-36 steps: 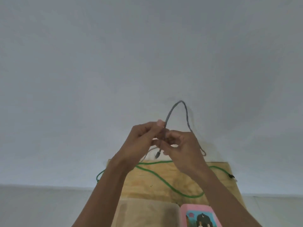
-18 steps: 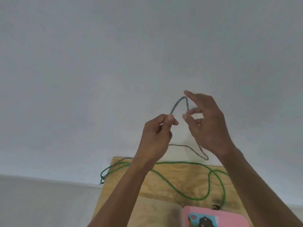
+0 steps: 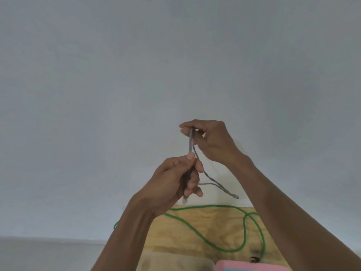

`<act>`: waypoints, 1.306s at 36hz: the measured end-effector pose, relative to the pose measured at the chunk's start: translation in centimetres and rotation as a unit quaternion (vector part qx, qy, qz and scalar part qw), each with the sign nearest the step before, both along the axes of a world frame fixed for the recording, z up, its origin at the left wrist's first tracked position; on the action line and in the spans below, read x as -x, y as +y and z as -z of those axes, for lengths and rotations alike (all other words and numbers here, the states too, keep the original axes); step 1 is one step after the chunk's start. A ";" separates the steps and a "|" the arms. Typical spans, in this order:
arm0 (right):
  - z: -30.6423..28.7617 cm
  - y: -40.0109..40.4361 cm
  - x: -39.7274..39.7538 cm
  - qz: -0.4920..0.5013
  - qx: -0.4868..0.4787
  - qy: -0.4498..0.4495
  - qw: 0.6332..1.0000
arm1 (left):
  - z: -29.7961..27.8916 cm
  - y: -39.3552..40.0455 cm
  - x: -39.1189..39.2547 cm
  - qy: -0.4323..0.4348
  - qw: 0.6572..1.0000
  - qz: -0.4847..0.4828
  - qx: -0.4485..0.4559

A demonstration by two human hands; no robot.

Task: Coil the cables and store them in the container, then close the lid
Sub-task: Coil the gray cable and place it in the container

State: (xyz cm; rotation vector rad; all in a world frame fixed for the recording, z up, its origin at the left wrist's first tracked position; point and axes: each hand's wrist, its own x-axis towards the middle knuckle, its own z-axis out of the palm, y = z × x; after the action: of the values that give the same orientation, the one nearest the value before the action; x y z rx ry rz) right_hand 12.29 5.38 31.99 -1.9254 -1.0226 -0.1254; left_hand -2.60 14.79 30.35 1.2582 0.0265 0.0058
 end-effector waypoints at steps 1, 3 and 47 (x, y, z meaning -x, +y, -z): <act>0.1 0.2 0.1 -0.006 0.006 0.013 1.000 | -0.1 -0.1 0.0 -0.007 1.000 0.012 0.023; 0.4 0.6 0.3 -0.018 0.011 0.046 0.999 | -0.3 -0.2 -0.1 -0.021 0.998 0.036 0.048; 3.2 0.6 7.5 -0.007 0.067 0.170 0.983 | -1.0 1.9 -2.7 -0.134 0.914 -0.208 -0.320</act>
State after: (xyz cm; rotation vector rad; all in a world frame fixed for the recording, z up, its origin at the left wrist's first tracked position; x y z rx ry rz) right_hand 4.76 6.03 28.75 -1.9734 -0.8298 0.2791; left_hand 0.07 16.71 31.34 1.8783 0.0579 0.6005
